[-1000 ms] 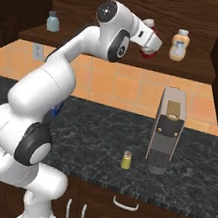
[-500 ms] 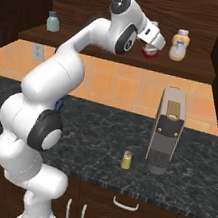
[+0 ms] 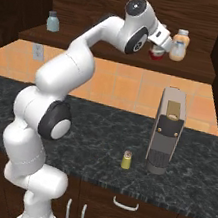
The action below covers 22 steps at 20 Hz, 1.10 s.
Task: Put the shaker and condiment bottle from the counter next to their counterparts in the cabinet.
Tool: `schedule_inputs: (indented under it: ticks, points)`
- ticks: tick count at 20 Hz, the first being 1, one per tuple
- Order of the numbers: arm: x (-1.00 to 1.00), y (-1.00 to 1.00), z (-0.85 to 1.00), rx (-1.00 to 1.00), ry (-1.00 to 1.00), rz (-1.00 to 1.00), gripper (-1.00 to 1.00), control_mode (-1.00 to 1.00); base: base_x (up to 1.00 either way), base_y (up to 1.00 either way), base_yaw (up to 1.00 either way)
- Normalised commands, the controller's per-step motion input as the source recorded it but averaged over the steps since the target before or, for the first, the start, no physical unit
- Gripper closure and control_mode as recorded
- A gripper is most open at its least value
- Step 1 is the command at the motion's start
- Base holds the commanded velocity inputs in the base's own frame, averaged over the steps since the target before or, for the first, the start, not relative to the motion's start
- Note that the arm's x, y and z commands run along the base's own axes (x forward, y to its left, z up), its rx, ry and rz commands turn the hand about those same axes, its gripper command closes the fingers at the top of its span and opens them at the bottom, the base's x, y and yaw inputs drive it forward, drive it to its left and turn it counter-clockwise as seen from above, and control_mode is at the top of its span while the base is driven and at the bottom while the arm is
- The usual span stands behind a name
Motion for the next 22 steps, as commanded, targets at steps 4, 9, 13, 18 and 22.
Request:
schedule_inputs:
  ticks: [4, 9, 13, 18, 22]
  points:
    - [0.55, -0.17, -0.06, 0.03, 0.0, 0.0, 1.0, -1.0, 0.0, 0.0, 0.0]
    - [0.45, -0.16, -0.09, 0.03, 0.0, 0.0, 1.0, -1.0, 0.0, 0.0, 0.0]
    - [0.38, -0.04, -0.36, 0.0, 0.01, 0.01, -1.0, -1.0, 0.0, 0.0, 0.0]
    - [-0.56, 0.0, -0.05, 0.05, 0.0, 0.04, -1.0, -1.0, 0.0, 0.0, 0.0]
    - [-0.78, 0.0, 0.0, 0.07, 0.0, 0.0, -1.0, -1.0, 0.0, 0.0, 0.0]
